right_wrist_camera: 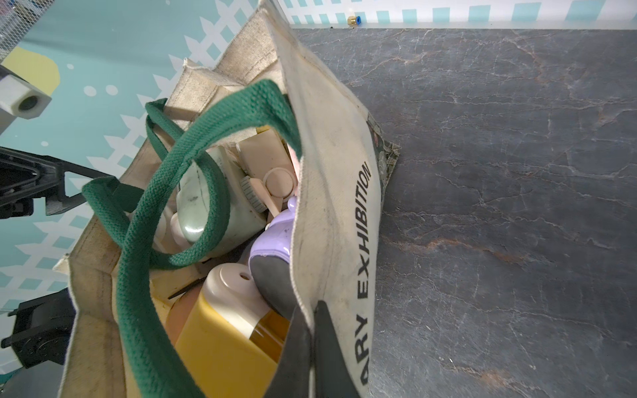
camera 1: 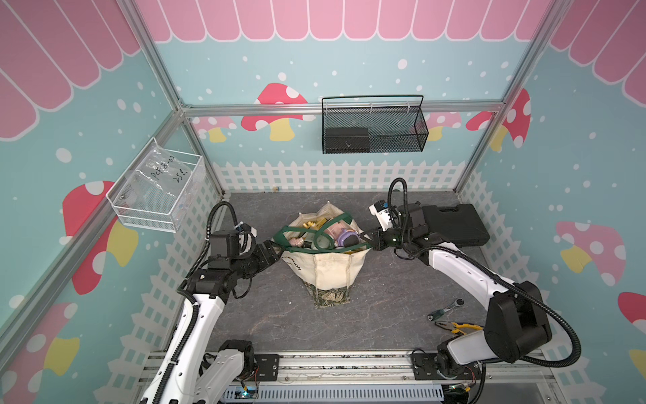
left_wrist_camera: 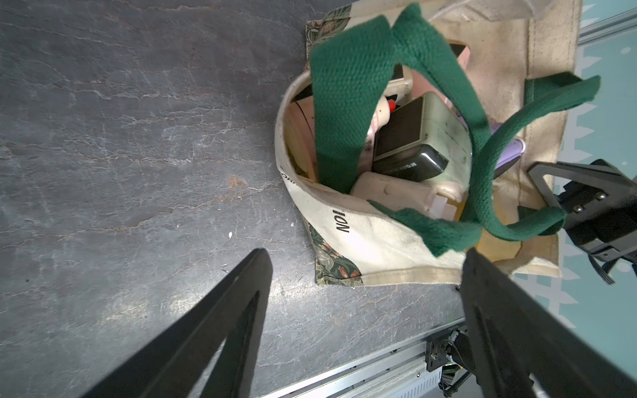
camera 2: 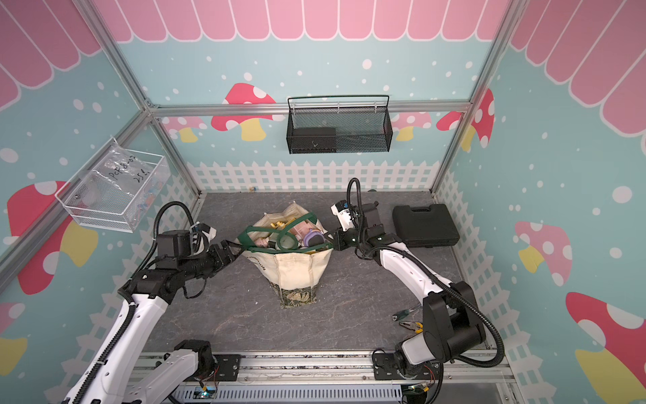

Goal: Take out the pencil sharpeners from the tote bags
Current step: Adjust the canvas bag at the center of the board.

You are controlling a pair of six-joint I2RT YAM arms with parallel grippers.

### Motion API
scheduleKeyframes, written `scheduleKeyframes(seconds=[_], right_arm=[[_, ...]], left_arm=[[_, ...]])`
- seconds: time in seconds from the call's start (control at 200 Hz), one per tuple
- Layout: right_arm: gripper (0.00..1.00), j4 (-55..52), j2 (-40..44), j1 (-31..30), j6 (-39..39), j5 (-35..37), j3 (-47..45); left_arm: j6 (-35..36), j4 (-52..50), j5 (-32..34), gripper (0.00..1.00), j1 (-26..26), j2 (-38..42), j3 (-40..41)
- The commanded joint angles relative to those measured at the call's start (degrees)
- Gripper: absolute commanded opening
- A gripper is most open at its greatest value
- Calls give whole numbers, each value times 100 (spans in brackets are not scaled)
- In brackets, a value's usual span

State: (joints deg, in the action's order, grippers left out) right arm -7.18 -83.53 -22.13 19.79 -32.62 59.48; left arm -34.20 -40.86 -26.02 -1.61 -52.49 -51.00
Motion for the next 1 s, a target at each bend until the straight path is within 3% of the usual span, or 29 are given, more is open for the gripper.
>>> scheduleKeyframes(seconds=[0.0,0.28,0.71,0.991], right_arm=[[0,20,277,-72,57,-526,-158],[0,438,632,-72,-10,-673,-504],[0,1061,934,-72,-20,-719,-1006],[0,1103,1003,-72,-36,-724,-1086]], left_arm=[[-69,93,-429,85,21,-95,-13],[277,36,-734,79,26,-478,-238],[462,76,-355,80,96,-1409,-798],[604,64,-27,63,99,-1901,-902]])
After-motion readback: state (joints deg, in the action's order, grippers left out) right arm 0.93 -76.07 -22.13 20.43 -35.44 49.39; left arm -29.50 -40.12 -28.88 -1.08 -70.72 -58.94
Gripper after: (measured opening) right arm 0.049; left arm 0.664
